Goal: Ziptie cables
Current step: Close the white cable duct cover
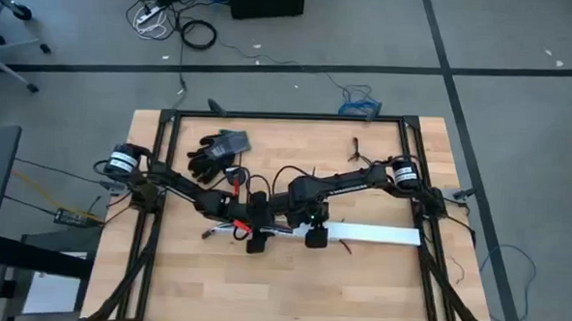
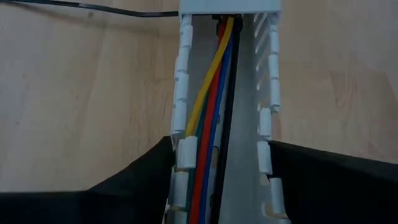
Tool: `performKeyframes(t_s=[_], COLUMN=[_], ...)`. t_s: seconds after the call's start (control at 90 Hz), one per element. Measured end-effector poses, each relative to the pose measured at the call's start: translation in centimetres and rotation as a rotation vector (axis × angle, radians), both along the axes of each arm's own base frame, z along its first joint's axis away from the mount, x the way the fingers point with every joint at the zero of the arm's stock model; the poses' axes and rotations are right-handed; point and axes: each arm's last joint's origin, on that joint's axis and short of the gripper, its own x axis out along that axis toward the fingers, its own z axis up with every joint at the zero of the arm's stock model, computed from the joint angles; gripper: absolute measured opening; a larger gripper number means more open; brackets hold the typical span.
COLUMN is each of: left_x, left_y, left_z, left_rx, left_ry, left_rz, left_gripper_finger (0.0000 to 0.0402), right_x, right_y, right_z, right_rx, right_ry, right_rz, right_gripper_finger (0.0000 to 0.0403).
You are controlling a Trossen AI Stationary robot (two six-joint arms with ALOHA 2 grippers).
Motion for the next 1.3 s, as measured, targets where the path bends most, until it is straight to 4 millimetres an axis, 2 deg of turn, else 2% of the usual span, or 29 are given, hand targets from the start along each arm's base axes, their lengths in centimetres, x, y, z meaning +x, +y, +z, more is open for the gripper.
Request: performKeyframes(t_s=[1.3], left_x=[0.01], left_y=[0.06], left_z=[0.01], left_rx=[0.002], left_ry=[-0.005], left_rz=[0.044], left_gripper_finger=[0.0227], right_x=[0.08], right_y=[0.04], right_z=[-0.03], right_rx=[0.000], right_ry=[-0.013], right_rz=[0.019], right_gripper_finger=[0.0246])
